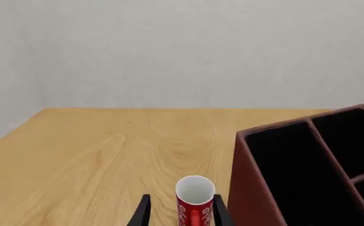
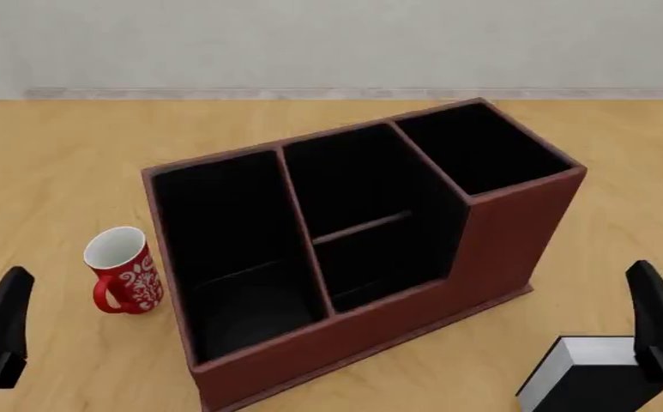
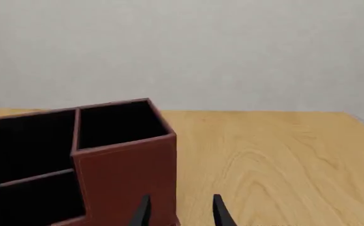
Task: Pick up the book and place it in the right compartment of the caddy.
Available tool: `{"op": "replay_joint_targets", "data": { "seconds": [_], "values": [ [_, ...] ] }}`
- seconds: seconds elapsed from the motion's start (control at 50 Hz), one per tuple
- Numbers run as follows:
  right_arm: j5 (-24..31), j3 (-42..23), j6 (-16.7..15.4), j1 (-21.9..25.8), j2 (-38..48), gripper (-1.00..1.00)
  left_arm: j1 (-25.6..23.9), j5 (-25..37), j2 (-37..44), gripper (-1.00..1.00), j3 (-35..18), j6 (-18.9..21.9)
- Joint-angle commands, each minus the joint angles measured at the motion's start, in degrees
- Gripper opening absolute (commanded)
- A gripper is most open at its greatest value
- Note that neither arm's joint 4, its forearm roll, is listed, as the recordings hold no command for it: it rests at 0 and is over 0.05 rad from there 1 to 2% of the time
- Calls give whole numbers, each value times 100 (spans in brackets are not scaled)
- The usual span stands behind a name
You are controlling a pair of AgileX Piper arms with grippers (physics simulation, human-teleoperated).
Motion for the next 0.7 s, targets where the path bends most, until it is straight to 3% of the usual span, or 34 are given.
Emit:
{"op": "replay_joint_targets", "data": {
  "seconds": [0.02,0.2,0.26,0.3,0.34,0.46,0.56,0.6,0.66,0.7],
  "values": [
    [482,-91,-243,50,-267,100,38,-25,41,100,-13,59],
    [918,-492,-683,102,175,100,184,-18,32,100,1,77],
    [1017,-640,-1073,284,572,100,201,37,-10,100,5,118],
    [1244,-797,-1080,263,686,100,203,61,-24,100,6,132],
    [1505,-945,-1381,220,703,100,203,73,-29,100,5,151],
    [2215,-1393,-1708,-26,741,100,275,81,-24,100,6,185],
    [2942,-1772,-2329,-286,748,100,288,66,-13,100,5,194],
    [3077,-1924,-2288,-327,736,100,284,62,-12,100,5,187],
    [3372,-2112,-2635,-488,807,100,288,49,-5,100,5,199],
    [3569,-2334,-2639,-493,794,100,301,26,5,100,5,205]
  ]
}}
